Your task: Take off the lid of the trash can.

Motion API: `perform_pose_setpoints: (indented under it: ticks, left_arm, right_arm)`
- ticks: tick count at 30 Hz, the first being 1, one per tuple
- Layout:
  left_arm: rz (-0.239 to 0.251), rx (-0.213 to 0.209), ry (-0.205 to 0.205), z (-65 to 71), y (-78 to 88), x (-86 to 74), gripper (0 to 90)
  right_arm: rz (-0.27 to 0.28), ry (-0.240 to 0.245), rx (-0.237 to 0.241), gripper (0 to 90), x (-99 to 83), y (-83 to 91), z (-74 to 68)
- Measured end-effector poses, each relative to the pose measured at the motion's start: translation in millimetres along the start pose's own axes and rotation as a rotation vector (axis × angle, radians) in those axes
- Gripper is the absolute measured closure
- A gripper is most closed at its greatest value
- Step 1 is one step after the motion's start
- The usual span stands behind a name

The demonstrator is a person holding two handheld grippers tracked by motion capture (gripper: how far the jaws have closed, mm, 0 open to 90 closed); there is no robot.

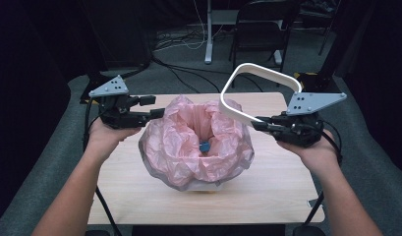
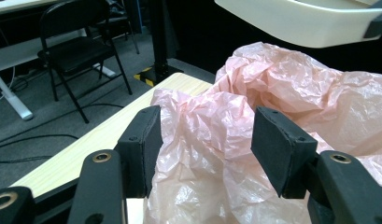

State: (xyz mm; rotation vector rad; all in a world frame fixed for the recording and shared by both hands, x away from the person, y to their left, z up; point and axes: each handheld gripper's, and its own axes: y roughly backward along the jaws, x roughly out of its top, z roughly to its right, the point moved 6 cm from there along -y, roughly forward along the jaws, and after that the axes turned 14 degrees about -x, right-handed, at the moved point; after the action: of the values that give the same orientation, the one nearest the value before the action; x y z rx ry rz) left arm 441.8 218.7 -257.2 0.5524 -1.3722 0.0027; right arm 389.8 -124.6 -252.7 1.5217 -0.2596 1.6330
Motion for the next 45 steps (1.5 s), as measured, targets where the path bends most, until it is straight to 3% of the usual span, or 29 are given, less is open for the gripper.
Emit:
perform_pose_setpoints:
  ticks: [30,45]
  left_arm:
    - [0.006,-0.011,-0.004,4.6,0.0,-9.9,42.8]
    - [0.019,-0.01,-0.002,3.6,0.6,-12.1,42.8]
  right_arm:
    - [-0.059,-0.109,-0.185,83.4,-51.2,-4.8,48.9]
    - [-0.082,-0.112,-0.224,83.4,-87.9,-11.9,46.6]
